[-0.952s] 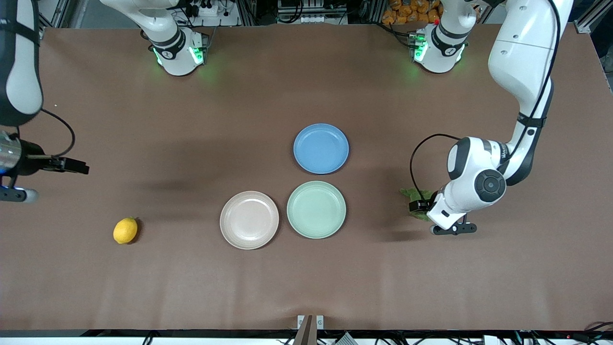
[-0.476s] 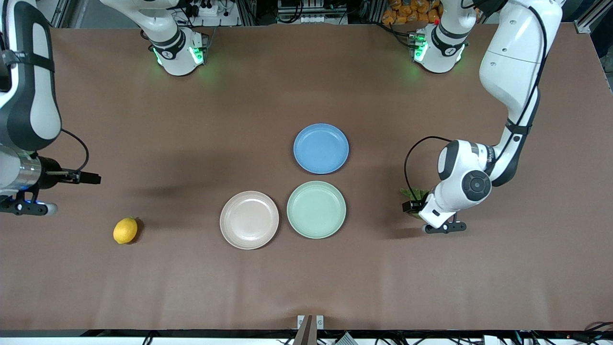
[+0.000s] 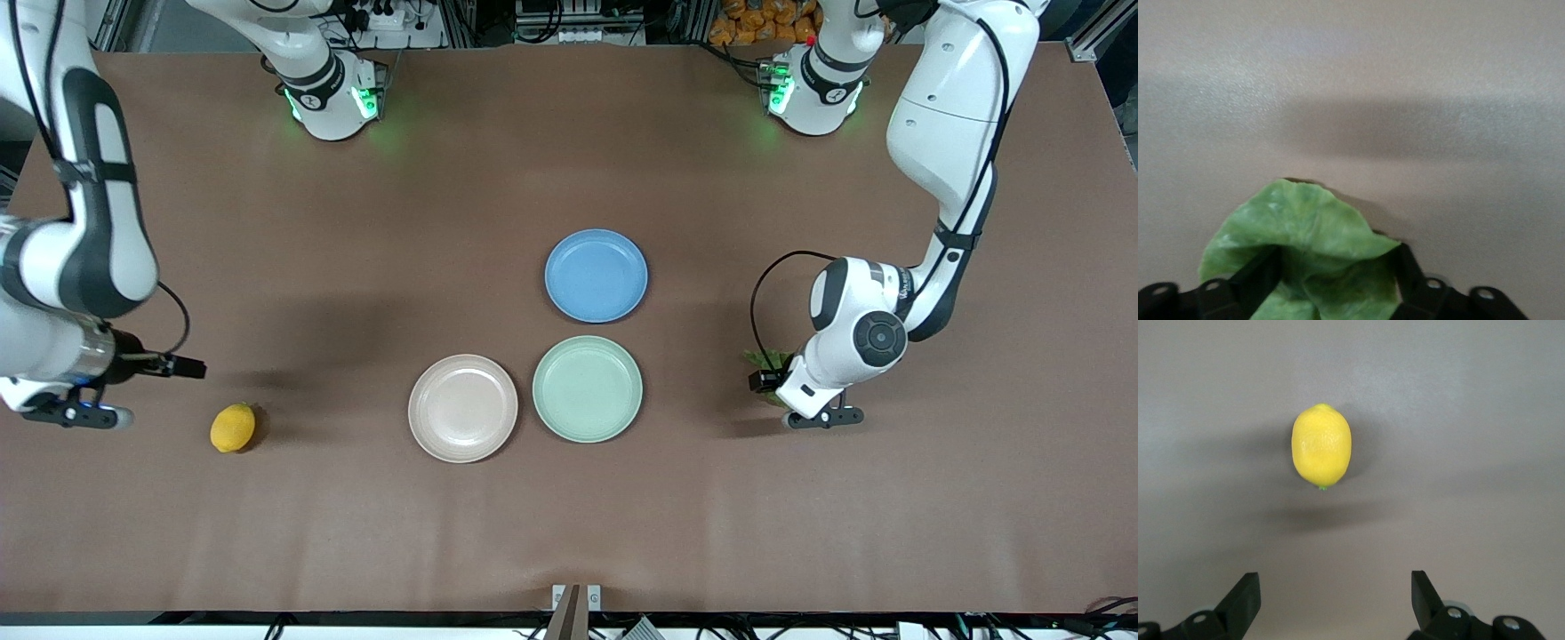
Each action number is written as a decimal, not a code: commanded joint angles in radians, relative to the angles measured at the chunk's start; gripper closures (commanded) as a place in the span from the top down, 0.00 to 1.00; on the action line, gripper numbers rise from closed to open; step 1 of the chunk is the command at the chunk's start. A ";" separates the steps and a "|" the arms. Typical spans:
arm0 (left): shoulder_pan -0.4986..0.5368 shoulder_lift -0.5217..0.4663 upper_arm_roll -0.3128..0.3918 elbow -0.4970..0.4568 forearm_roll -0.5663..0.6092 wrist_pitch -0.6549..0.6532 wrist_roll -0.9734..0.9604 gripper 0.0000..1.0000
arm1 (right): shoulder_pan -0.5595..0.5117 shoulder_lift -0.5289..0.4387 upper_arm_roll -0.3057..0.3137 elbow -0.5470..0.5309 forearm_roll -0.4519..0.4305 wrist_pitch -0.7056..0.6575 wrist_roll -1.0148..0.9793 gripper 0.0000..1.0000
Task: Place lemon and lettuce in plates
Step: 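Lower the left gripper onto the lettuce while the right gripper descends to the lemon, then close the left gripper on the lettuce while the right gripper grasps the lemon, then carry the lettuce to the green plate while the right gripper carries the lemon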
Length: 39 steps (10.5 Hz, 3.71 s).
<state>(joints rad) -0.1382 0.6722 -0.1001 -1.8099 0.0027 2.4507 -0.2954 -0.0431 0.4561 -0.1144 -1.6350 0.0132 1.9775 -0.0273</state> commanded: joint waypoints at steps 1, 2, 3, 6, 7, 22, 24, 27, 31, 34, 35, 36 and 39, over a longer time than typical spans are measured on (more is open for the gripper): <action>-0.011 0.001 -0.001 -0.019 0.040 0.018 -0.014 0.33 | -0.001 0.042 0.007 0.003 0.008 0.056 0.007 1.00; -0.009 0.001 -0.001 -0.017 0.043 0.017 -0.013 0.27 | -0.003 0.061 0.007 0.003 0.008 0.090 0.007 1.00; -0.009 0.001 -0.001 -0.017 0.043 0.016 -0.013 0.20 | -0.001 0.087 0.007 0.003 0.008 0.139 0.007 1.00; -0.011 0.004 0.000 -0.005 0.046 0.010 -0.002 0.00 | 0.023 0.188 0.009 0.020 0.007 0.309 0.006 1.00; -0.009 0.004 0.005 0.001 0.059 0.005 0.008 0.00 | 0.026 0.215 0.009 0.039 0.005 0.316 0.006 1.00; -0.118 0.004 -0.007 0.403 0.034 -0.417 -0.135 0.00 | -0.009 0.279 0.015 0.035 0.123 0.389 -0.008 1.00; -0.161 0.010 -0.007 0.432 -0.001 -0.412 -0.197 0.00 | -0.008 0.283 0.013 0.035 0.119 0.388 -0.008 1.00; -0.219 0.035 -0.007 0.481 -0.084 -0.345 -0.318 0.00 | -0.011 0.285 0.013 0.034 0.117 0.386 -0.009 1.00; -0.284 0.062 -0.009 0.483 -0.131 -0.205 -0.439 0.00 | -0.015 0.285 0.015 0.033 0.119 0.386 -0.084 0.13; -0.297 0.072 -0.010 0.483 -0.211 -0.115 -0.475 0.00 | -0.012 0.282 0.015 0.032 0.120 0.380 -0.086 0.00; -0.320 0.075 -0.006 0.483 -0.245 -0.087 -0.493 0.00 | -0.005 0.279 0.015 0.033 0.123 0.367 -0.082 0.00; -0.326 0.098 -0.009 0.488 -0.260 -0.052 -0.514 0.00 | 0.005 0.276 0.016 0.038 0.123 0.347 -0.080 0.00; -0.366 0.147 -0.007 0.492 -0.262 0.045 -0.559 0.00 | 0.048 0.266 0.018 0.043 0.125 0.328 -0.075 0.00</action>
<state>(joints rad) -0.4769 0.7682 -0.1165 -1.3568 -0.2330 2.4582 -0.8262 -0.0210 0.7331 -0.0983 -1.6021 0.1139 2.3280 -0.0902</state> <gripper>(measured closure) 0.903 0.335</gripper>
